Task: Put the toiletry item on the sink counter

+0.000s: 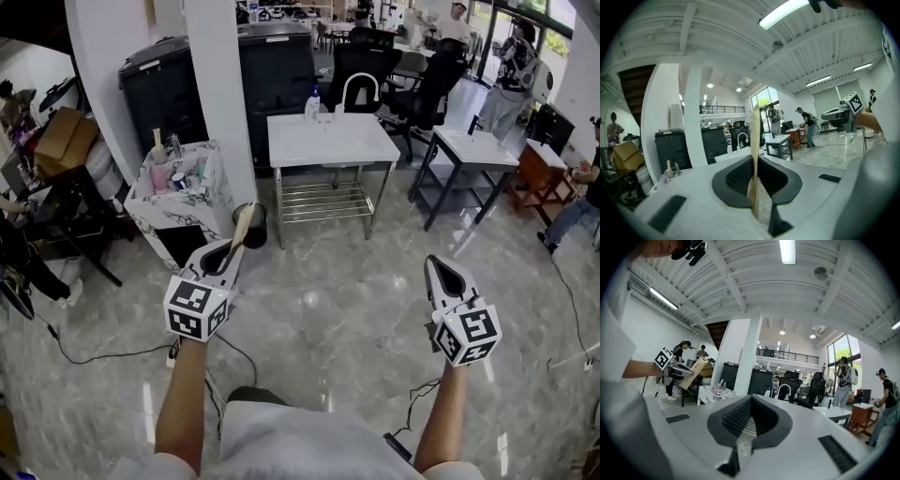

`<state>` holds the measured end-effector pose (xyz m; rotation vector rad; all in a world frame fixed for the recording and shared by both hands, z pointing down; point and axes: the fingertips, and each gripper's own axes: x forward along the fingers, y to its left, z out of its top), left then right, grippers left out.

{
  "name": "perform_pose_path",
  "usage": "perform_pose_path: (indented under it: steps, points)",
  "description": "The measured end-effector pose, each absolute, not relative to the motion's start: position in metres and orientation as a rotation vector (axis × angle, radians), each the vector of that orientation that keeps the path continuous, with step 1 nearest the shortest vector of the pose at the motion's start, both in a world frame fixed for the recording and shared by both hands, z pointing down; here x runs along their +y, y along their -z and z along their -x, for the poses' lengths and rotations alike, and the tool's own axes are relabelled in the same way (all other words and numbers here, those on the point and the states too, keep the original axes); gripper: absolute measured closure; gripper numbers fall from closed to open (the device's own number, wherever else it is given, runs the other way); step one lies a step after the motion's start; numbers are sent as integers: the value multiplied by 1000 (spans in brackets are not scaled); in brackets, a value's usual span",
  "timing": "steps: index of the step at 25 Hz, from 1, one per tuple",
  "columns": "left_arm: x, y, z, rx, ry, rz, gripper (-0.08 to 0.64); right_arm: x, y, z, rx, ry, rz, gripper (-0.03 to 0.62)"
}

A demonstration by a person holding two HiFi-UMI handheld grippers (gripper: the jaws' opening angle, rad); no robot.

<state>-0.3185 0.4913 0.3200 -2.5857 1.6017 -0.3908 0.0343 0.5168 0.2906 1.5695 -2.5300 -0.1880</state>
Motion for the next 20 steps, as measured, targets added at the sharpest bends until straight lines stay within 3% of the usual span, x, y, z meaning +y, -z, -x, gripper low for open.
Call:
perform_pose_path:
  steps: [12,20]
  points:
    - [455,-332,281,1628,402,2597,525,484,-309,-68,-2542,107,-1503,597]
    - [342,-350,282,1645,443,2613,525,374,-317,-73,-2527,100,-1499,597]
